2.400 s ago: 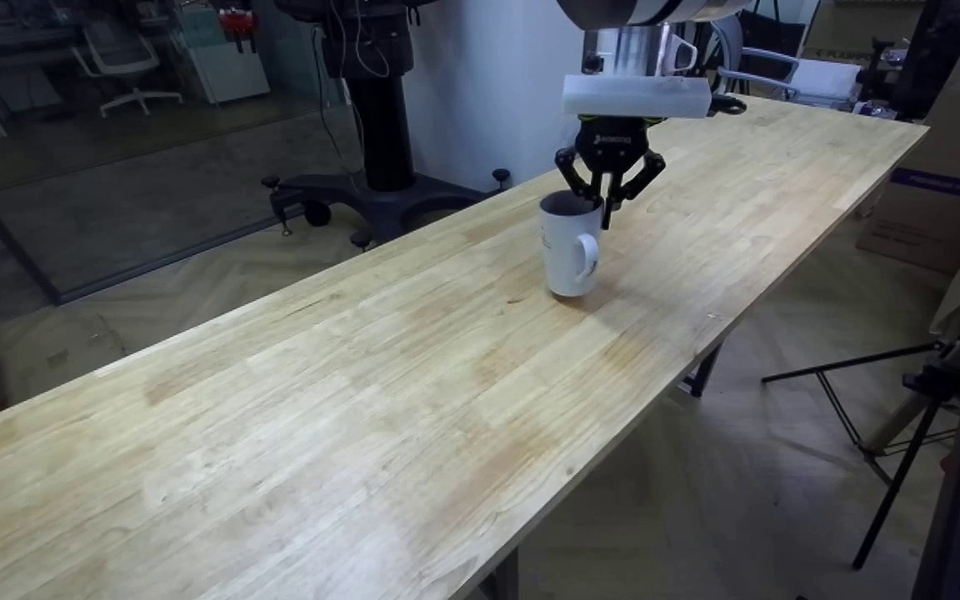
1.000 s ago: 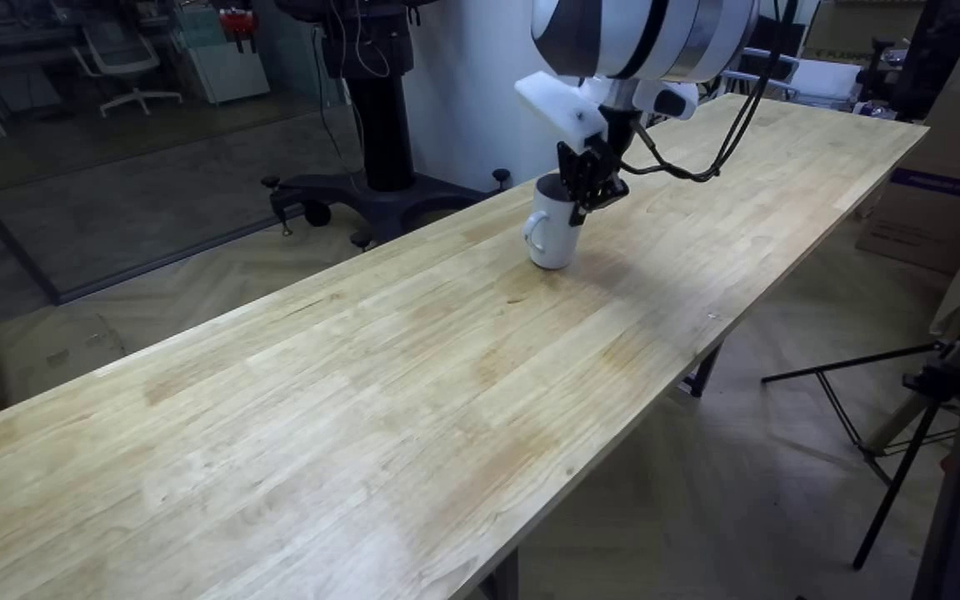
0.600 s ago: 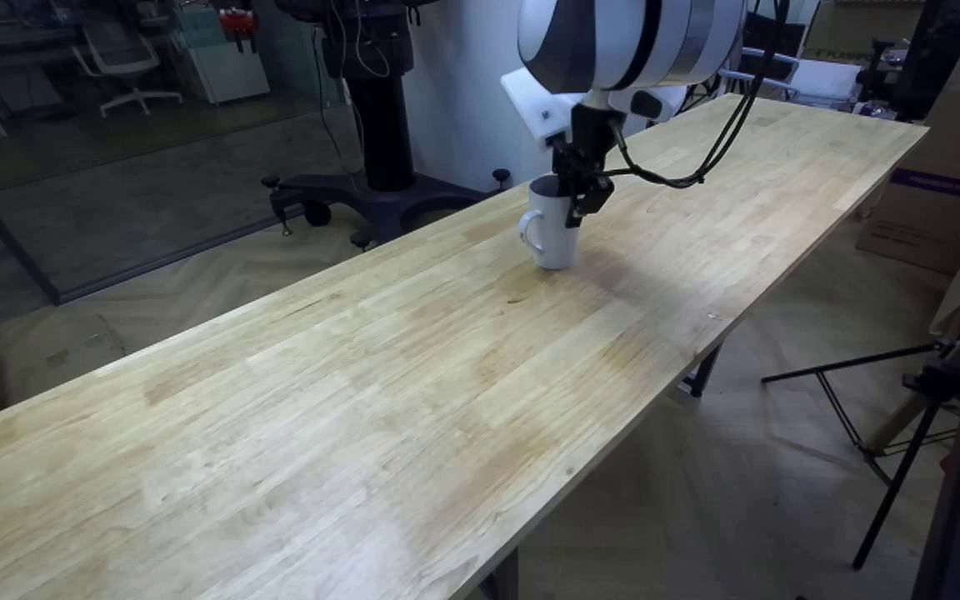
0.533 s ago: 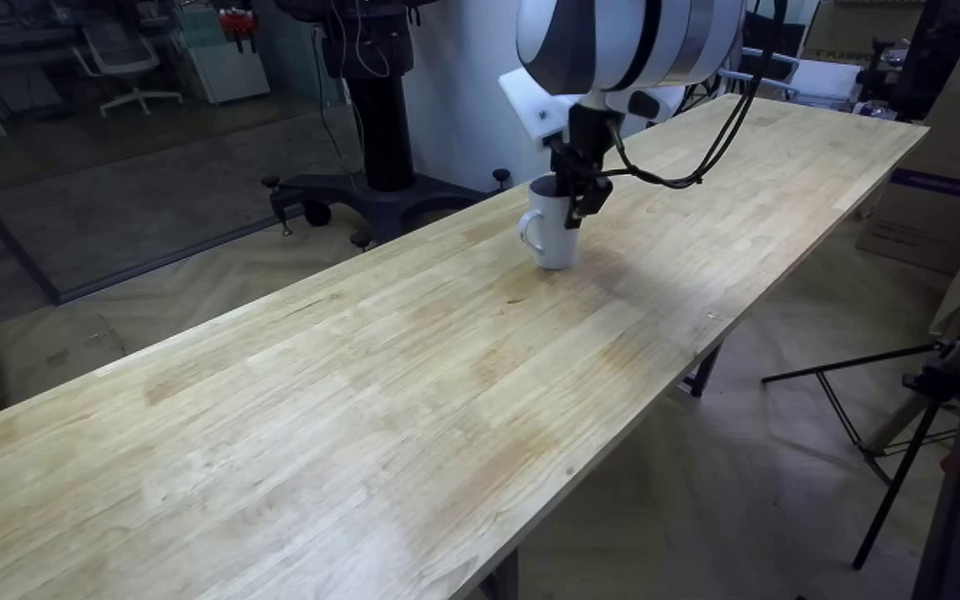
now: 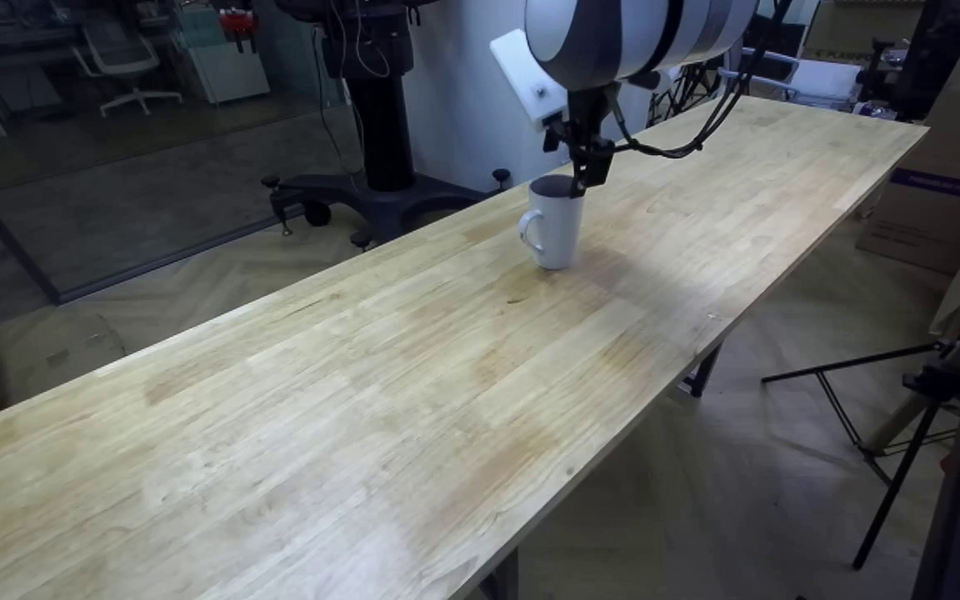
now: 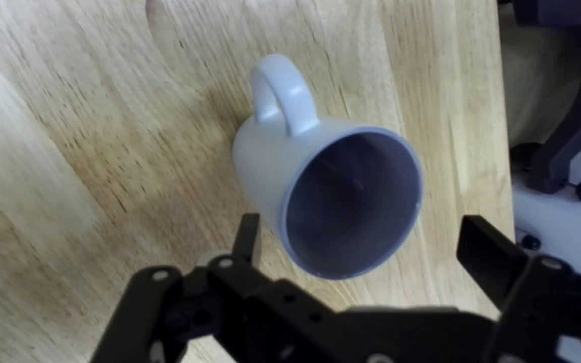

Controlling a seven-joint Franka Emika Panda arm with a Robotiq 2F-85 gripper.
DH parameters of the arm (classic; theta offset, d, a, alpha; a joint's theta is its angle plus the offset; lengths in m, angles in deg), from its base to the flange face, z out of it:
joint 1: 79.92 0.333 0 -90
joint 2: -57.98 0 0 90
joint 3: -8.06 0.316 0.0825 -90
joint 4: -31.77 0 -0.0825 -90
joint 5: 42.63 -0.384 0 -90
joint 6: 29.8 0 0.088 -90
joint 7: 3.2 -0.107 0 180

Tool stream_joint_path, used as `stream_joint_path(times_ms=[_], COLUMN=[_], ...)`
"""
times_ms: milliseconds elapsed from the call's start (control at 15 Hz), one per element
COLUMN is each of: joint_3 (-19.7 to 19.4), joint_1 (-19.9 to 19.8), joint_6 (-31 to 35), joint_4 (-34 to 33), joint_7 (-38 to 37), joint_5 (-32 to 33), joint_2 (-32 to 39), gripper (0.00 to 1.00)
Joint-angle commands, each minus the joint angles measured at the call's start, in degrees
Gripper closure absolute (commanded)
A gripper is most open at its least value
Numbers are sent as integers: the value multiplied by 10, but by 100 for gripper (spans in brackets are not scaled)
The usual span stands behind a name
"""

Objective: Move the white mug to the right

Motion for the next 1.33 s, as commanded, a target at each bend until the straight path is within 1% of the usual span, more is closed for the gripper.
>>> stream_joint_path(times_ms=[0,67,133,200,333,400,533,667,733,800,933,1267], joint_3=[-39,-44,-5,23,69,90,116,128,127,131,135,138], joint_1=[53,62,27,4,-35,-54,-86,-103,-99,-107,-112,-112], joint_6=[-18,-41,-47,-91,-122,-136,-173,-207,-181,-194,-202,-202], joint_4=[54,65,82,90,118,135,158,164,142,149,156,157], joint_7=[-22,-20,11,41,95,131,204,266,219,243,261,264], joint_5=[9,11,36,41,41,36,34,44,39,38,38,38], joint_2=[-67,-83,-110,-135,-173,-197,-232,-247,-213,-225,-235,-236], gripper=[0,0,0,0,0,0,0,0,0,0,0,0])
